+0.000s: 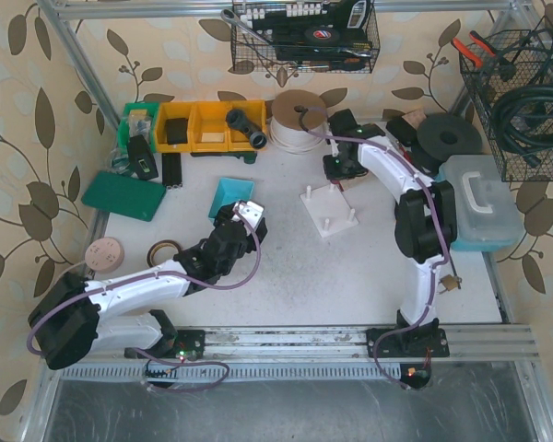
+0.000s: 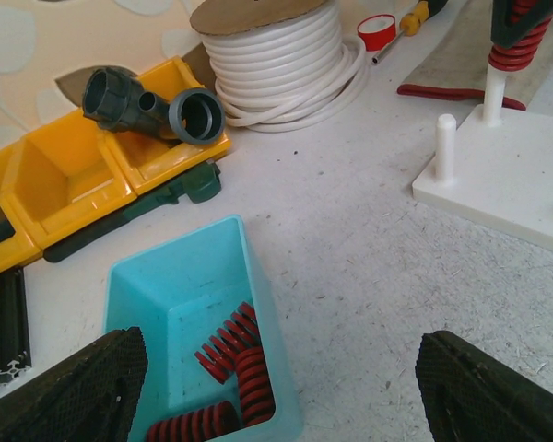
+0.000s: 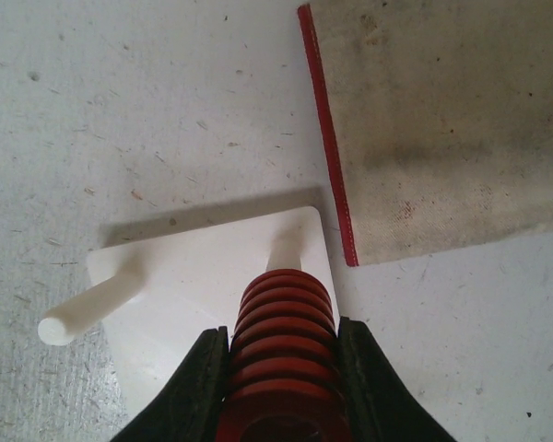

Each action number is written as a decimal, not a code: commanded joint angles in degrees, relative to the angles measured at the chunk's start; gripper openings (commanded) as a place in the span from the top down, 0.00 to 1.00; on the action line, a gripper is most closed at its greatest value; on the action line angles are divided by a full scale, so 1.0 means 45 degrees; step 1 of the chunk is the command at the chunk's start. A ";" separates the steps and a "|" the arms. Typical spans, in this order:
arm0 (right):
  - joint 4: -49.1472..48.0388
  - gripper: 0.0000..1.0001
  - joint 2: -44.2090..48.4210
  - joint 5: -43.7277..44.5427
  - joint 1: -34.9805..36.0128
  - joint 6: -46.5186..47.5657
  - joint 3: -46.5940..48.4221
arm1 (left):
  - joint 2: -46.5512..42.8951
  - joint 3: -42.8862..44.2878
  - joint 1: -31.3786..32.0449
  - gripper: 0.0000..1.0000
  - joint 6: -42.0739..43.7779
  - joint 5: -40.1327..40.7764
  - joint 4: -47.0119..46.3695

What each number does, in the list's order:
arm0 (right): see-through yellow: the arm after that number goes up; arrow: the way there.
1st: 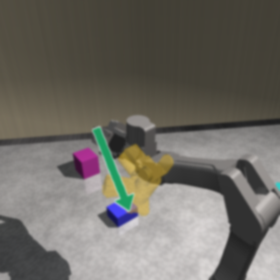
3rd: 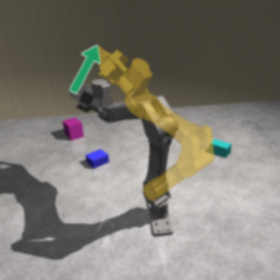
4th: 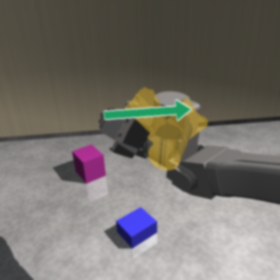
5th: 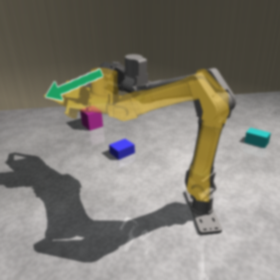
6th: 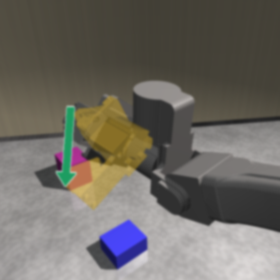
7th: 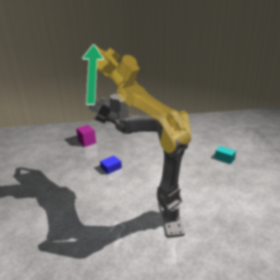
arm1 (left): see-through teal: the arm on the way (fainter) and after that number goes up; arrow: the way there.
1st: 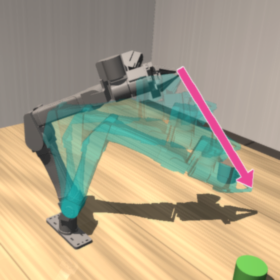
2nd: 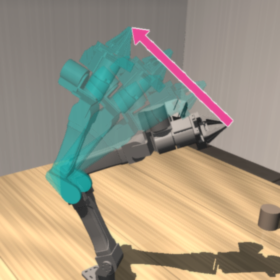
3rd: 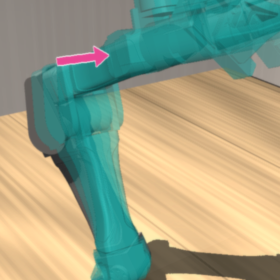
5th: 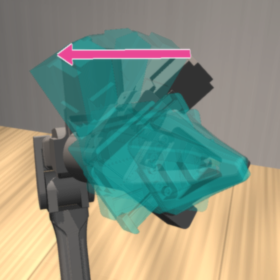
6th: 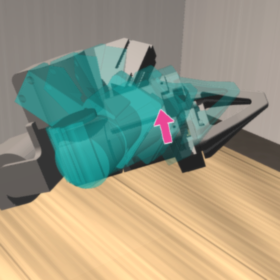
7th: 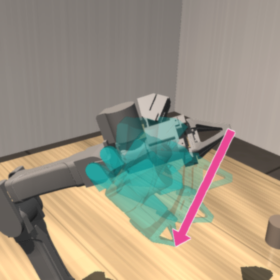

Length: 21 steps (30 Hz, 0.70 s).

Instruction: Install the large spring

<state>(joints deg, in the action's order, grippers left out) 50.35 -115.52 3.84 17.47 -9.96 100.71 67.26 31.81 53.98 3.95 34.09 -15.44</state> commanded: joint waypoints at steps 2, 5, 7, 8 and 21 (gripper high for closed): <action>0.0238 1.00 -0.0487 -0.0305 -0.0132 0.0160 0.0755 | -0.0475 0.0454 -0.0041 0.17 -0.0213 0.0204 -0.0065; 0.0289 1.00 -0.0629 -0.0357 -0.0133 0.0188 0.0980 | -0.0474 0.0469 -0.0041 0.18 -0.0213 0.0179 -0.0030; 0.0349 1.00 -0.0640 -0.0260 -0.0133 0.0197 0.1056 | -0.0474 0.0478 -0.0041 0.18 -0.0207 0.0179 -0.0007; 0.0330 1.00 -0.0637 -0.0249 -0.0131 0.0203 0.1075 | -0.0475 0.0483 -0.0041 0.18 -0.0207 0.0179 0.0016; 0.0548 1.00 -0.1697 -0.0544 -0.0124 0.0234 0.1613 | -0.0476 0.0493 -0.0041 0.18 -0.0232 0.0150 0.0053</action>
<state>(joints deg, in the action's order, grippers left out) 51.88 -120.64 2.26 16.91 -9.34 105.45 66.63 32.05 53.98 3.95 34.20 -14.44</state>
